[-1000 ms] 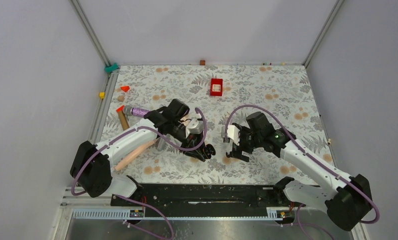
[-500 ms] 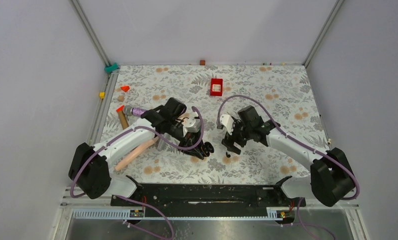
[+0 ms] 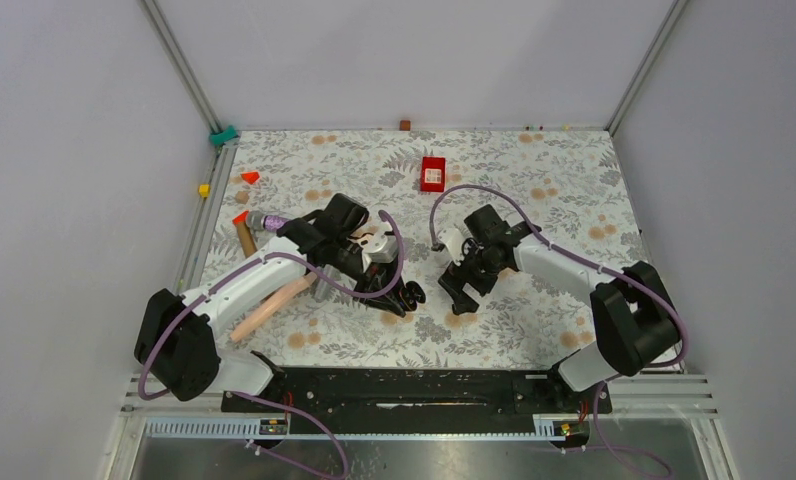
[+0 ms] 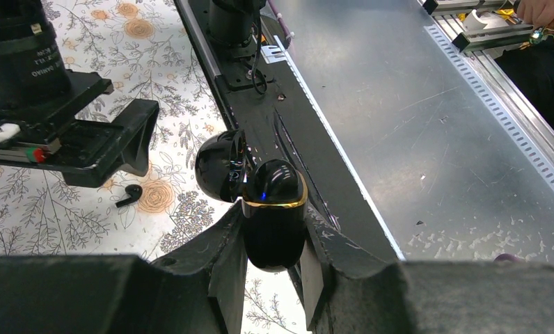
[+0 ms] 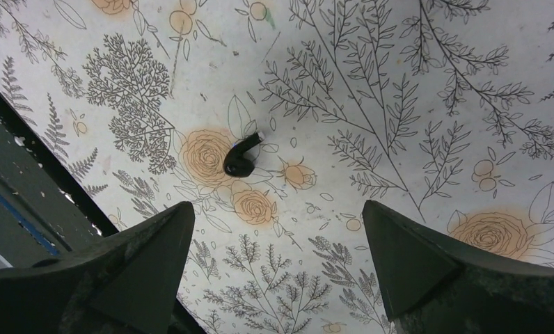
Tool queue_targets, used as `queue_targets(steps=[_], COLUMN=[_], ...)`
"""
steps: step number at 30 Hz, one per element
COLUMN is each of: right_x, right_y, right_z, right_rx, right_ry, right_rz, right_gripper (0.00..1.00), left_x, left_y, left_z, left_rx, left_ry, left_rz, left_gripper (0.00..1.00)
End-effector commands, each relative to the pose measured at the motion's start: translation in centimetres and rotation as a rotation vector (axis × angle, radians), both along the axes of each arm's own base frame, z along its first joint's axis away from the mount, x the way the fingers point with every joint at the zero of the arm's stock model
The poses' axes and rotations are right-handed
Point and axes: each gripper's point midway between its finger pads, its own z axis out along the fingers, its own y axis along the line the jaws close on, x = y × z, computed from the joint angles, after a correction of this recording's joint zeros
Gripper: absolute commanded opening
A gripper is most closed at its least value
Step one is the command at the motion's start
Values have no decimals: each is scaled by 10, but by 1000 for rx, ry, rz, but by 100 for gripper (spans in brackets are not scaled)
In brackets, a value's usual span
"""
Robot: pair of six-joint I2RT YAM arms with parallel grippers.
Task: Insert the wireless bluetooth earbuds into the charging case
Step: Pick up the earbud from the center of the board.
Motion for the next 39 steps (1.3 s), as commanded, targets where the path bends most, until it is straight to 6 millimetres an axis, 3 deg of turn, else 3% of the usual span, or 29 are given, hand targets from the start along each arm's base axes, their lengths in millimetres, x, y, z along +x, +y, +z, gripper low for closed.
queue_targets(steps=[1, 19, 33, 39], right_x=[-3, 0, 40, 52], right_y=[-3, 0, -10, -11], right_z=[0, -27, -27, -18], right_rx=[-84, -296, -406, -421], right_ry=[-43, -159, -347, -406], right_rz=[32, 133, 113, 72], right_gripper=[100, 100, 99, 99], left_x=[2, 2, 2, 2], left_y=[-2, -2, -1, -2], left_z=[30, 31, 30, 29], left_rx=[-98, -102, -102, -100], left_ry=[-74, -73, -70, -68], left_rz=[-23, -23, -23, -23], left_gripper=[0, 0, 0, 0])
